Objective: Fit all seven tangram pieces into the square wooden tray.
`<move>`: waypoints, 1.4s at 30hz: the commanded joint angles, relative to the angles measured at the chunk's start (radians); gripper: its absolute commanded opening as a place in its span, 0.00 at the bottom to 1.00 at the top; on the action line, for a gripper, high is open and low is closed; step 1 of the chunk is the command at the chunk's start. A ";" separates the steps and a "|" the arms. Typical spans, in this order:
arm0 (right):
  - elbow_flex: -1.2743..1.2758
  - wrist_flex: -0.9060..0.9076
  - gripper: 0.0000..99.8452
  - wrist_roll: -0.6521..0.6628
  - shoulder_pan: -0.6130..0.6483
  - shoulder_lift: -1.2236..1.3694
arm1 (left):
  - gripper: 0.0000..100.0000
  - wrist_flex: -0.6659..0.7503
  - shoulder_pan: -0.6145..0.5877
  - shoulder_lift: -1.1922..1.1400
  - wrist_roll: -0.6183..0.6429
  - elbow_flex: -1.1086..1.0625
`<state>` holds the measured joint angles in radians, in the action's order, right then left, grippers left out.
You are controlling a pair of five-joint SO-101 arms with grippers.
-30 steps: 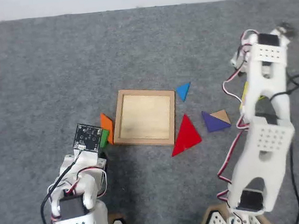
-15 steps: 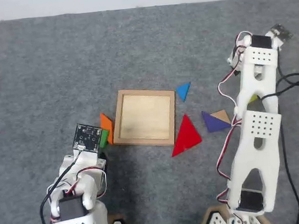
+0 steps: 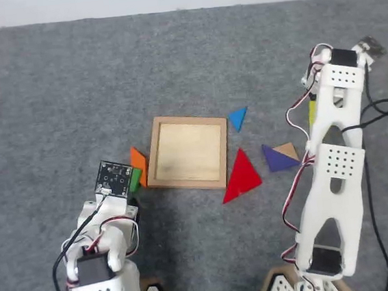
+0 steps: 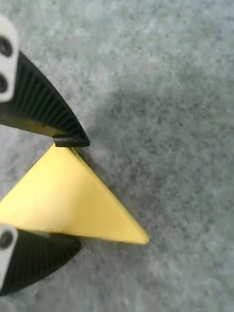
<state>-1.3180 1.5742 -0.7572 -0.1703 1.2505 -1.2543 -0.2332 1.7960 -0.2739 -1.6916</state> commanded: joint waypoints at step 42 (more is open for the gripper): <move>0.664 0.211 0.23 0.885 0.254 -0.518 | 0.17 -0.005 -0.006 0.002 -0.009 0.007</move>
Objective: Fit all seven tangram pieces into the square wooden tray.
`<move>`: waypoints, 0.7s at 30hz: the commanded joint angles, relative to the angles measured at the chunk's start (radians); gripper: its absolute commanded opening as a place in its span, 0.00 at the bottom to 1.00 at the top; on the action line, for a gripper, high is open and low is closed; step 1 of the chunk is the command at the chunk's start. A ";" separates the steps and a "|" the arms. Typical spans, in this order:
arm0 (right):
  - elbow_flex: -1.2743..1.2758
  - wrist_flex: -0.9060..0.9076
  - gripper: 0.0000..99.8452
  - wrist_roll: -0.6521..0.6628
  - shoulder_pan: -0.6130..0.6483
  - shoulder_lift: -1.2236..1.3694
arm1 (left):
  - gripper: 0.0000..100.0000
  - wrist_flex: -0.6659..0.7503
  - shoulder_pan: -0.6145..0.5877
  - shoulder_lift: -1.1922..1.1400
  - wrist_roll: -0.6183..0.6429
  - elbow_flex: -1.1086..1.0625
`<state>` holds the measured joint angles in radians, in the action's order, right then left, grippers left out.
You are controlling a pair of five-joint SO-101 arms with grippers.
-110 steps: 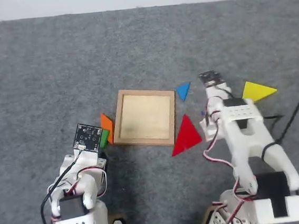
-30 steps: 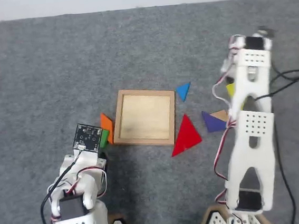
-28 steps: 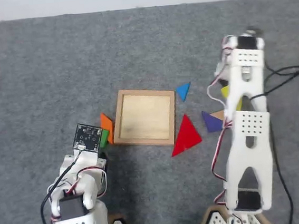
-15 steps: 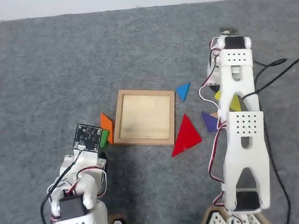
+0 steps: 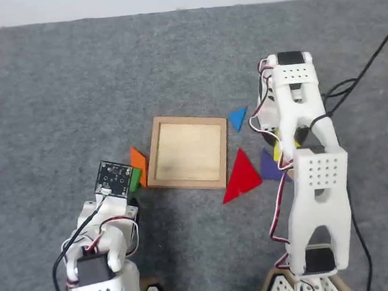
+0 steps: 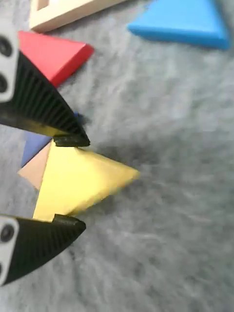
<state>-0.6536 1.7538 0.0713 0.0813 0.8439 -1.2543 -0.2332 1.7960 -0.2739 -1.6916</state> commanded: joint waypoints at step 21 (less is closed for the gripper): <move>0.408 -0.077 0.37 0.603 -0.070 -0.483 | 0.17 -0.005 -0.006 0.002 -0.009 0.007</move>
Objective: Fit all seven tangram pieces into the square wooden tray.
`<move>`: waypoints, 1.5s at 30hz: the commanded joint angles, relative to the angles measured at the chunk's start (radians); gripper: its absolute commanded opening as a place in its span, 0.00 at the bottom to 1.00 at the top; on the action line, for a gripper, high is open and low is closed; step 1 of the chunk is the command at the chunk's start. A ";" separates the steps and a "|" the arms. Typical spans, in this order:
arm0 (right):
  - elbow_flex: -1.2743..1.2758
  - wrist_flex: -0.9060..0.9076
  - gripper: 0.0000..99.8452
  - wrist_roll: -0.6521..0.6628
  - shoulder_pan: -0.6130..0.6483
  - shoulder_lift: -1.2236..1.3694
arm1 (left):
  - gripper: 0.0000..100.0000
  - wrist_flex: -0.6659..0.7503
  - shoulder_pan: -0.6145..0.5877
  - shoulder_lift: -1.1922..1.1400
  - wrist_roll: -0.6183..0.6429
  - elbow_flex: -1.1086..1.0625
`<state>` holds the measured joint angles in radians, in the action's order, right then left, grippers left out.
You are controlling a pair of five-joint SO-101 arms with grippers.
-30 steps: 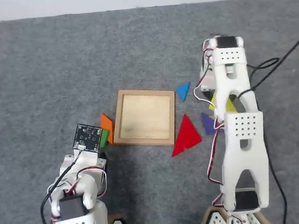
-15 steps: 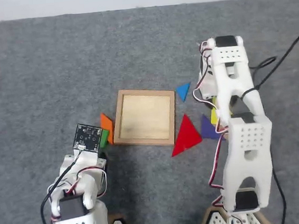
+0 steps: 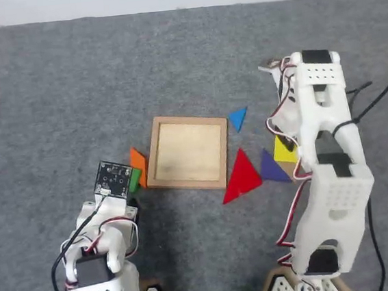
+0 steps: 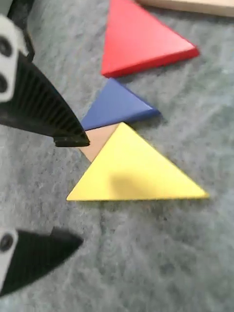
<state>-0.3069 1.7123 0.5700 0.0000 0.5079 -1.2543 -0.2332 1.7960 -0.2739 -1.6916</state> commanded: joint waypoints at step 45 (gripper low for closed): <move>0.460 -0.610 0.35 0.055 0.074 -0.119 | 0.17 -0.005 -0.006 0.002 -0.009 0.007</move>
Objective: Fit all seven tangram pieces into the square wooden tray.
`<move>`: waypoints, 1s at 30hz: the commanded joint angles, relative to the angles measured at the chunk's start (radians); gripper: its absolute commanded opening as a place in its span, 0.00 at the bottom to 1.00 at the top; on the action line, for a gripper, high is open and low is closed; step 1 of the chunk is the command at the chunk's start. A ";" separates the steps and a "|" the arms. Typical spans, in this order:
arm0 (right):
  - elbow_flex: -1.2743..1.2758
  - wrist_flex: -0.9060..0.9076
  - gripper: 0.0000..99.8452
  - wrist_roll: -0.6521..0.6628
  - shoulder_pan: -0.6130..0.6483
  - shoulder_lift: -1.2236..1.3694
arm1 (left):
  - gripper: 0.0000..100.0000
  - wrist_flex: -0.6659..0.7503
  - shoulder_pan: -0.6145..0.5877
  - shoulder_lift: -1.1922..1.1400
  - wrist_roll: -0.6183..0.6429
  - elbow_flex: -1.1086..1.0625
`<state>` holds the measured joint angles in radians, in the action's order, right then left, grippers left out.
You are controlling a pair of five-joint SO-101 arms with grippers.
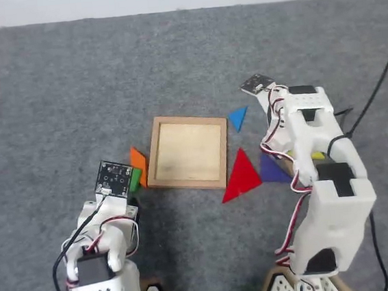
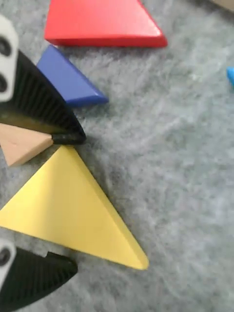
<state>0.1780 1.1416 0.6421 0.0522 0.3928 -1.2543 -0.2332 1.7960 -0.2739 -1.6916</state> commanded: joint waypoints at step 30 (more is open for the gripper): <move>-0.038 -0.033 0.23 -0.327 0.002 -0.082 | 0.17 -0.005 -0.006 0.002 -0.009 0.007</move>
<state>0.1780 1.1170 0.3337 0.0552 0.3790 -1.2543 -0.2332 1.7960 -0.2739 -1.6916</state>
